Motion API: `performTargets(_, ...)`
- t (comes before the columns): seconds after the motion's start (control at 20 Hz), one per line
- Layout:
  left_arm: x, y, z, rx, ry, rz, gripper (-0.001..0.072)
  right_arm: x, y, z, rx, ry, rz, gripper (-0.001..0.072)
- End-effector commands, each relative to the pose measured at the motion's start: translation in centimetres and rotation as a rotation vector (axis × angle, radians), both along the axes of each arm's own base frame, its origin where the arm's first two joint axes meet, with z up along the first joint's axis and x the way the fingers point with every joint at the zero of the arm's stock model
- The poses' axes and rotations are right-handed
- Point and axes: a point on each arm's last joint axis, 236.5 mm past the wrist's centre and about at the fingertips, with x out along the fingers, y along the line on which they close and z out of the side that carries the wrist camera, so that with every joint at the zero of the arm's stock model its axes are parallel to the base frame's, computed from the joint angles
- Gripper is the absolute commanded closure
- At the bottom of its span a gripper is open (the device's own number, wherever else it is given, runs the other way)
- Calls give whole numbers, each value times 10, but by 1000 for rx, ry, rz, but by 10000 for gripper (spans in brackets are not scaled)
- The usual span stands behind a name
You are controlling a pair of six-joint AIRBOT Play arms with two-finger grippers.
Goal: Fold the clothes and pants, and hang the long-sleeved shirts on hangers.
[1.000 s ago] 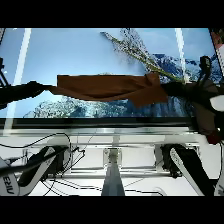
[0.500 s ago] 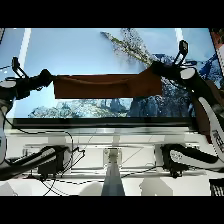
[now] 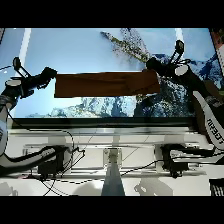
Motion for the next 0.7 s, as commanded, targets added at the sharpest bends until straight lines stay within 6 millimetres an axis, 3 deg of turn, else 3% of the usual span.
performTargets(0.0, -2, 15, 6, 24, -17, -3, 18, -9, 8, -6, 15, 45, 36, 30)
performTargets(0.15, -25, 31, -8, -36, 63, -15, 18, -14, 12, -9, 22, 66, 55, 30)
performTargets(0.35, -65, 16, -54, -98, 266, -129, 19, -28, 22, -15, 28, 118, 110, 30)
performTargets(0.45, -69, 3, -70, -114, 310, -168, 26, -36, 25, -19, 9, 143, 151, 32)
performTargets(0.55, -65, -15, -79, -118, 330, -215, 194, -44, 34, -19, -25, 149, 240, 76)
performTargets(0.6, -63, -25, -82, -101, 327, -262, 220, -47, 44, -15, -42, 140, 295, 164)
performTargets(0.65, -59, -37, -82, -70, 311, -321, 220, -47, 54, -10, -49, 125, 327, 176)
